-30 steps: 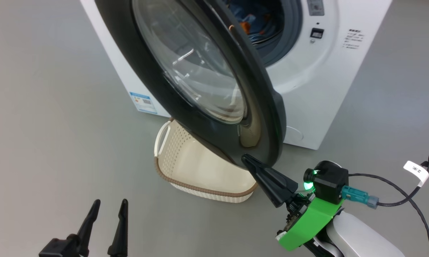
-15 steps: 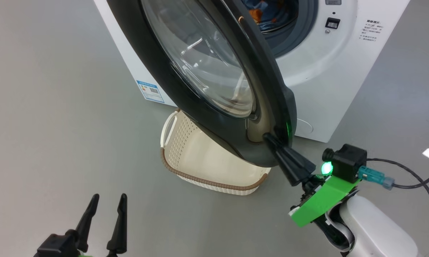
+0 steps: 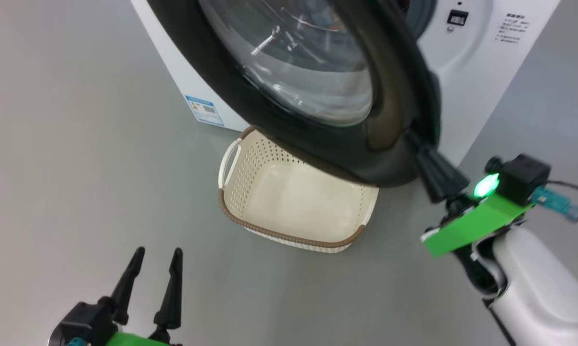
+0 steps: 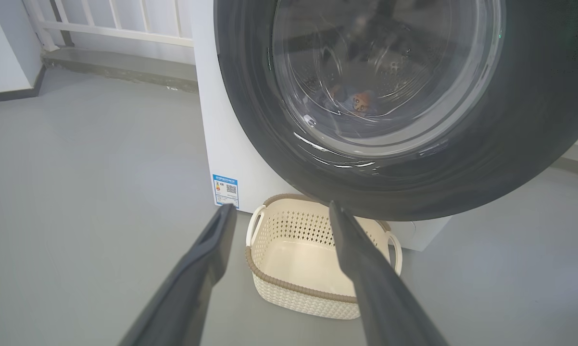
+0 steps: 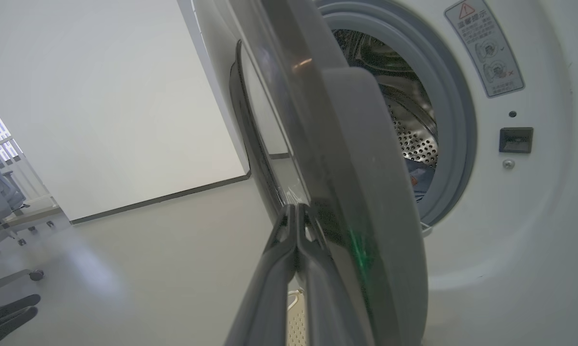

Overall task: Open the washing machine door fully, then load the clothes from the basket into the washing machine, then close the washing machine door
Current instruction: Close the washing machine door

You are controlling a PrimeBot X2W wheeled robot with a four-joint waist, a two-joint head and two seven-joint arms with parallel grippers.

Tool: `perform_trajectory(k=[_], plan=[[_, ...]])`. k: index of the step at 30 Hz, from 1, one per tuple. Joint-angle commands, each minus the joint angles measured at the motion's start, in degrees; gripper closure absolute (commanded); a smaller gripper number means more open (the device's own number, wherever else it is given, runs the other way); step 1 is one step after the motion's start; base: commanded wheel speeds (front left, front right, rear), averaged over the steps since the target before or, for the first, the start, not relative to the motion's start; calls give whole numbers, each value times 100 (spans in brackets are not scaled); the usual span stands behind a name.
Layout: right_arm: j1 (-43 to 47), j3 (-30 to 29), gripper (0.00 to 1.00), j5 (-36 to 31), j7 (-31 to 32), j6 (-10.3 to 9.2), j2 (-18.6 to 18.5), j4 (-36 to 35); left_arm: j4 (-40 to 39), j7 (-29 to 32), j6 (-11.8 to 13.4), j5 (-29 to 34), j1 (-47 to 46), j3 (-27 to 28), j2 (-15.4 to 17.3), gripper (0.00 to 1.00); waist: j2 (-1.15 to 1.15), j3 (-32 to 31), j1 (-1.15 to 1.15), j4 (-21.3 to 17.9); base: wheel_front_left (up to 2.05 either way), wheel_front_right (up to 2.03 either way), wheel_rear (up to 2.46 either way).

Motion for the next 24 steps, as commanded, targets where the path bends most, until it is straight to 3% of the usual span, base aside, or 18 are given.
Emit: perform_trajectory(k=[1,14,24], plan=[[-194,-126,100,-72,-27,8,-29,-89,-179,-37,32,-40,-218,158,41,0,0,65,0,56,0,0,0],[-1099,-1008,100,-192,-27,8,-303,323,-347,-37,113,-168,-562,-264,41,0,0,572,0,384,0,0,0],[-1734,-1114,100,-246,-27,8,-577,646,-484,-37,189,-265,-791,-476,41,0,0,885,0,539,0,0,0]])
